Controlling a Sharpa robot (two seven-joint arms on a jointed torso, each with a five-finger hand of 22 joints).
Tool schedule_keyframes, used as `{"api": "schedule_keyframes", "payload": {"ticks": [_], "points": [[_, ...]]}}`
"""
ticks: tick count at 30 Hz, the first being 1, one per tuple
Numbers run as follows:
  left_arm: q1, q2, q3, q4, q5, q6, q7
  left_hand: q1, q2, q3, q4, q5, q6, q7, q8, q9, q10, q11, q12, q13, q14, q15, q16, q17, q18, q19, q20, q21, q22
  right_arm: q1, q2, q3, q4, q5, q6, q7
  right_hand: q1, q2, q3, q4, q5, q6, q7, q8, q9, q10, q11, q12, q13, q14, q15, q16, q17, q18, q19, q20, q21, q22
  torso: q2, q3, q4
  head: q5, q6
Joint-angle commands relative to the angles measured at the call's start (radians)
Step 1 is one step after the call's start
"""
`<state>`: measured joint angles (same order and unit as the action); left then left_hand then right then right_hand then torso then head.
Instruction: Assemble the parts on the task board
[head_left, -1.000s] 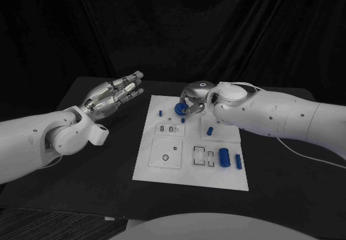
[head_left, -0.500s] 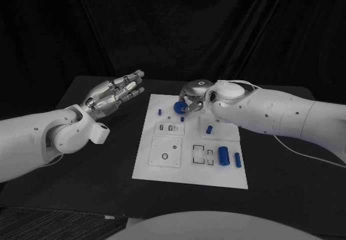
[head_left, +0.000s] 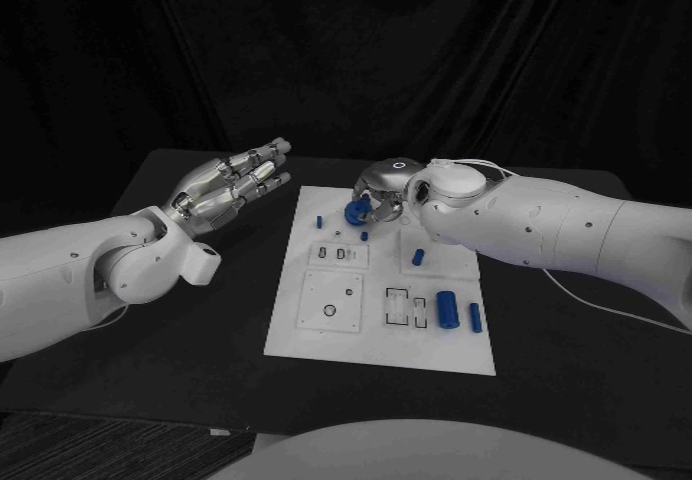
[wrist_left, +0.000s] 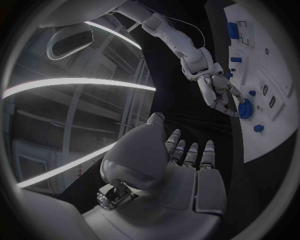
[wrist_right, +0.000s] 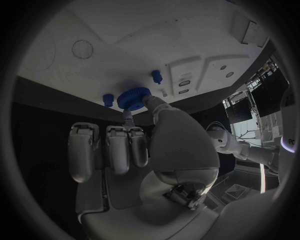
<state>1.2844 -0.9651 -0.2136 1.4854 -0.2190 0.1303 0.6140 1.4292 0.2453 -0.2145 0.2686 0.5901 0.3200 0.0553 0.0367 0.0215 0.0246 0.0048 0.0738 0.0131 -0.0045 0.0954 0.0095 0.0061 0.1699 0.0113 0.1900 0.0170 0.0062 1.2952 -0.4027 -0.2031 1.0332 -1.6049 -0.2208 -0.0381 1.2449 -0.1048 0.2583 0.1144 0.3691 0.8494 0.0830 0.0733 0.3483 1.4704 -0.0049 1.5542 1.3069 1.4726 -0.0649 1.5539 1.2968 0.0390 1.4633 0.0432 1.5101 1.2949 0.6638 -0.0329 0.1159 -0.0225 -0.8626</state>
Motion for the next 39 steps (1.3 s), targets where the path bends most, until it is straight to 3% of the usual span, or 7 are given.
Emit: {"api": "schedule_keyframes", "payload": {"ticks": [1,5,12,19,22,39], "points": [[-0.001,0.002,0.001,0.000,-0.001,0.018,0.003,0.010,0.002,0.036,-0.011,0.016,0.006,0.001,0.012,0.018,-0.003,0.015,0.024,0.006,0.007,0.013,-0.008,-0.005,-0.010,-0.002,0.007,-0.008,0.002,-0.006,0.002,-0.002,-0.006,-0.004,0.004,0.001,0.003,0.033,0.044,-0.004,-0.019,-0.004,0.003,-0.001,0.013,0.100,0.003,0.017,0.264,0.098,0.003,0.017,0.274,-0.016,0.053,0.009,-0.010,0.233,0.000,-0.0002,0.0005,0.000,-0.002],[-0.001,0.003,0.001,-0.001,-0.001,0.022,0.000,0.016,0.002,0.044,-0.017,0.021,0.037,0.011,0.020,0.022,-0.001,0.026,0.028,0.007,0.007,0.014,-0.007,-0.004,-0.011,-0.002,0.007,-0.007,0.002,-0.006,0.005,-0.002,-0.010,-0.004,0.001,0.000,-0.001,0.040,0.046,-0.003,-0.038,-0.023,-0.002,-0.007,-0.002,0.100,-0.001,0.017,0.264,0.098,0.001,0.017,0.274,-0.015,0.052,0.006,-0.012,0.232,0.000,-0.0005,0.0001,-0.002,-0.002],[-0.001,0.005,0.001,-0.001,-0.001,0.018,0.007,0.019,0.000,0.049,-0.021,0.023,0.034,0.007,0.020,0.021,-0.003,0.022,0.023,0.006,0.009,0.016,-0.006,-0.004,-0.011,-0.002,0.008,-0.007,0.002,-0.006,0.006,-0.002,-0.011,-0.004,0.002,-0.009,0.005,0.054,0.058,-0.015,-0.046,-0.107,-0.022,-0.010,-0.052,0.100,-0.018,0.017,0.264,0.098,-0.013,0.017,0.274,-0.014,0.051,-0.005,-0.016,0.232,0.000,-0.0001,-0.0001,-0.001,-0.005],[-0.001,0.005,0.001,-0.001,-0.001,0.017,0.008,0.020,-0.001,0.051,-0.022,0.026,0.033,0.006,0.020,0.021,-0.004,0.020,0.023,0.006,0.012,0.018,-0.004,-0.002,-0.012,-0.001,0.009,-0.007,0.002,-0.007,0.004,-0.002,-0.010,-0.004,-0.007,-0.015,0.010,0.065,0.065,-0.019,-0.039,-0.109,-0.022,-0.007,-0.061,0.100,-0.020,0.017,0.264,0.098,-0.017,0.017,0.274,-0.013,0.048,-0.009,-0.021,0.230,0.000,-0.0002,-0.0004,0.000,-0.006],[-0.001,0.004,0.001,-0.001,-0.001,0.017,0.008,0.020,-0.001,0.051,-0.023,0.026,0.032,0.006,0.020,0.021,-0.004,0.020,0.023,0.006,0.012,0.018,-0.004,-0.002,-0.012,-0.001,0.009,-0.007,0.002,-0.007,0.002,-0.002,-0.009,-0.004,-0.017,-0.016,0.014,0.085,0.079,-0.021,-0.032,-0.107,-0.022,-0.004,-0.072,0.100,-0.021,0.017,0.264,0.098,-0.019,0.017,0.274,-0.012,0.046,-0.012,-0.025,0.228,0.000,-0.0003,-0.0001,0.000,-0.006],[-0.001,0.007,0.001,-0.003,-0.001,0.019,0.007,0.021,0.000,0.053,-0.024,0.028,0.034,0.005,0.021,0.021,-0.004,0.019,0.022,0.006,0.013,0.019,-0.003,-0.002,-0.013,-0.001,0.009,-0.007,0.002,-0.007,-0.007,-0.002,-0.006,0.029,-0.027,-0.034,0.013,0.099,0.097,-0.024,0.004,-0.103,-0.018,-0.002,-0.091,0.100,-0.019,0.017,0.264,0.098,-0.018,0.017,0.274,-0.010,0.041,-0.013,-0.033,0.225,-0.001,-0.0001,-0.0003,0.001,-0.008]]}}
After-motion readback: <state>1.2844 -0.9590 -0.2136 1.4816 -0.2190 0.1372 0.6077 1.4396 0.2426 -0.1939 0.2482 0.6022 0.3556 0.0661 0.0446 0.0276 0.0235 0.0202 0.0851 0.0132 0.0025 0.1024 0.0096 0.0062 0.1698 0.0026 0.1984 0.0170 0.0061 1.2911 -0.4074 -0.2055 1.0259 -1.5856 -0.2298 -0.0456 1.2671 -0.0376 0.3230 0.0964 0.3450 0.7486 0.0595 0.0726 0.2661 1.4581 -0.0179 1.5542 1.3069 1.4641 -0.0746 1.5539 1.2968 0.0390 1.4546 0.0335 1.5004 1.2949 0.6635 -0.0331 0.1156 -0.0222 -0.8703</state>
